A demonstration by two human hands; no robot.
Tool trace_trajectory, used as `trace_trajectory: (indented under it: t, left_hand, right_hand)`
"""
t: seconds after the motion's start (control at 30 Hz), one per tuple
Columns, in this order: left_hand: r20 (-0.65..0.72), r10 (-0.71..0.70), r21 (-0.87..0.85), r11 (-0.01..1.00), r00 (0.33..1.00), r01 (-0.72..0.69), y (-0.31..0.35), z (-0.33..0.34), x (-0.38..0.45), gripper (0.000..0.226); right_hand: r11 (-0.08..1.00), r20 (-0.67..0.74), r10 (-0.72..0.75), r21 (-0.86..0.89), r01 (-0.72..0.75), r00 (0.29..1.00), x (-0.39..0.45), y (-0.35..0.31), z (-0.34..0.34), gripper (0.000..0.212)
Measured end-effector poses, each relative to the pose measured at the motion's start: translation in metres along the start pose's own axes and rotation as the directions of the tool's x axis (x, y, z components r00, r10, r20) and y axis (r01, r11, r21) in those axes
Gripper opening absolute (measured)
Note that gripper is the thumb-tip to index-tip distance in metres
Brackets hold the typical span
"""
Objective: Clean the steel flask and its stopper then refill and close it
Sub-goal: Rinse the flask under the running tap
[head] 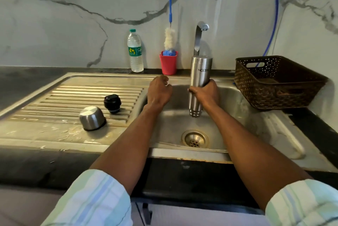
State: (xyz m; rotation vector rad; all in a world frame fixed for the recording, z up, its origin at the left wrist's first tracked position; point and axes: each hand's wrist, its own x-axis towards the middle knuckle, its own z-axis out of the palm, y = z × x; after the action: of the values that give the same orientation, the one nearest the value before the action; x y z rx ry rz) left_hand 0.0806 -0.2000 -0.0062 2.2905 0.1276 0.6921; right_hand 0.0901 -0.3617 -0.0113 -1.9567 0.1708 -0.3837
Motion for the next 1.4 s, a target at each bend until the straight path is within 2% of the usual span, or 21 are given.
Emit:
trace_trajectory:
  t: [0.13, 0.27, 0.37, 0.47, 0.57, 0.7, 0.9, 1.4]
  left_hand:
    - [-0.114, 0.161, 0.043, 0.987, 0.98, -0.157, -0.006, -0.042, -0.014, 0.026]
    - [-0.362, 0.269, 0.115, 0.963, 0.892, -0.244, -0.041, -0.099, -0.03, 0.024]
    - [-0.542, 0.23, 0.125, 0.973, 0.809, -0.193, -0.071, -0.154, -0.035, 0.022]
    - [-0.642, 0.078, 0.045, 0.997, 0.763, -0.064, -0.103, -0.198, -0.031, 0.022]
    - [-0.636, -0.058, 0.025, 0.995, 0.769, 0.095, -0.137, -0.213, -0.034, 0.024]
    - [-0.538, -0.164, 0.052, 0.973, 0.827, 0.227, -0.167, -0.207, -0.041, 0.027]
    - [-0.49, -0.161, 0.103, 0.965, 0.857, 0.241, -0.169, -0.204, -0.037, 0.031]
    - [-0.481, -0.163, 0.11, 0.964, 0.861, 0.244, -0.167, -0.197, -0.031, 0.033]
  right_hand:
    - [0.992, -0.036, -0.088, 0.085, 0.091, 0.995, -0.017, -0.033, -0.003, 0.063]
    - [0.96, 0.016, -0.241, 0.148, 0.236, 0.97, -0.042, -0.064, 0.008, 0.064]
    - [0.932, 0.053, -0.316, 0.208, 0.299, 0.947, -0.062, -0.092, 0.028, 0.066]
    - [0.883, 0.074, -0.385, 0.319, 0.344, 0.92, -0.08, -0.129, 0.053, 0.066]
    - [0.842, 0.115, -0.428, 0.41, 0.35, 0.896, -0.095, -0.163, 0.088, 0.066]
    - [0.861, 0.229, -0.451, 0.365, 0.354, 0.863, -0.109, -0.189, 0.143, 0.069]
    - [0.898, 0.358, -0.437, 0.224, 0.378, 0.825, -0.119, -0.185, 0.197, 0.067]
    - [0.899, 0.4, -0.434, 0.133, 0.417, 0.807, -0.119, -0.18, 0.231, 0.071]
